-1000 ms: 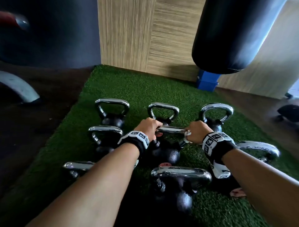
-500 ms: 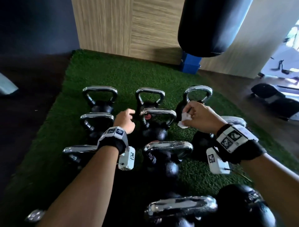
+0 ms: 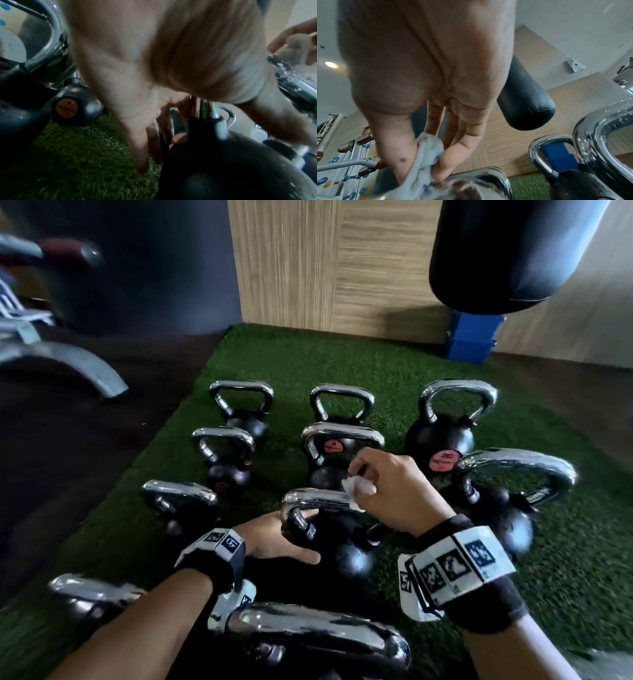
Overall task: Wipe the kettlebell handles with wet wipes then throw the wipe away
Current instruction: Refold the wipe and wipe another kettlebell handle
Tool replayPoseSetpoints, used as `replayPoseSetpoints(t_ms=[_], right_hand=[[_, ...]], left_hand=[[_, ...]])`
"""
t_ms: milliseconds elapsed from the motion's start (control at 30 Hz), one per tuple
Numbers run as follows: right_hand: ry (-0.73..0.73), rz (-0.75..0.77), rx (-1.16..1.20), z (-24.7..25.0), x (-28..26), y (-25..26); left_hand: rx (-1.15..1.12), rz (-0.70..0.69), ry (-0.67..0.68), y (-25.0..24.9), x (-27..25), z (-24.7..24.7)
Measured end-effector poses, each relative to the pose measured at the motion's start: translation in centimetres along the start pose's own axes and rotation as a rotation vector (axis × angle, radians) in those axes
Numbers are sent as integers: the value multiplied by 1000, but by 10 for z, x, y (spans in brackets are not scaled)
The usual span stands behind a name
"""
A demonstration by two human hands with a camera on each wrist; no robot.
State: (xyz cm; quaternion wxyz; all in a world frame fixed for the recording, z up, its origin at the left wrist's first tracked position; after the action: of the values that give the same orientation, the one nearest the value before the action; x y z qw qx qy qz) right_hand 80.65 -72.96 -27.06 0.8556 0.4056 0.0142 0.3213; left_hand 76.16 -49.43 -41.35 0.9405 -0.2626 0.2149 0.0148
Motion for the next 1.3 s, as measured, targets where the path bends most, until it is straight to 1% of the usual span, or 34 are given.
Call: replayPoseSetpoints(t_ms=[133, 267, 400, 533, 667, 767, 900, 1033, 1100, 1233, 1300], right_hand=[[-26, 22, -28, -8, -4, -6], [-35, 52, 9, -15, 0, -3], [-22, 1, 3, -19, -2, -5], [-94, -67, 1, -11, -9, -14], [-82, -28, -29, -14, -11, -11], [-109, -14, -17, -14, -19, -16], [-213, -37, -25, -3, -35, -33], [-236, -10, 6, -8, -38, -36], [-283, 6, 41, -8, -41, -40], [-402, -78, 70, -5, -57, -57], [-447, -82, 107, -5, -61, -60]], left_hand=[[-32, -12, -143, -9, -1, -9], [-41, 2, -205, -9, -5, -13], [13, 38, -213, -10, -5, -13], [5, 65, -202, -12, -11, -11], [16, 46, -220, -10, -7, -14], [13, 39, -229, -5, -3, -15], [11, 8, -248, -3, -3, -19], [-4, 18, -250, -3, -3, -19], [-10, 19, -252, -4, -4, -20], [-46, -8, -257, -4, -4, -20], [-49, -13, -261, -4, -3, -21]])
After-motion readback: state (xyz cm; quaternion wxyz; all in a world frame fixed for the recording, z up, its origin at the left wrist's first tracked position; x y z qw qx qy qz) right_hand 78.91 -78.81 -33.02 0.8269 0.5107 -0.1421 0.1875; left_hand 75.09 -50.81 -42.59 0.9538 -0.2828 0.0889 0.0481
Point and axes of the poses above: each hand's wrist, its own x-axis towards the middle knuckle, its own z-axis out of the back of the hand, y = z × x, the point moved 1 cm from there along x, towards the middle knuckle, and after that the axes turned 12 degrees about x, right-handed, at the moved point
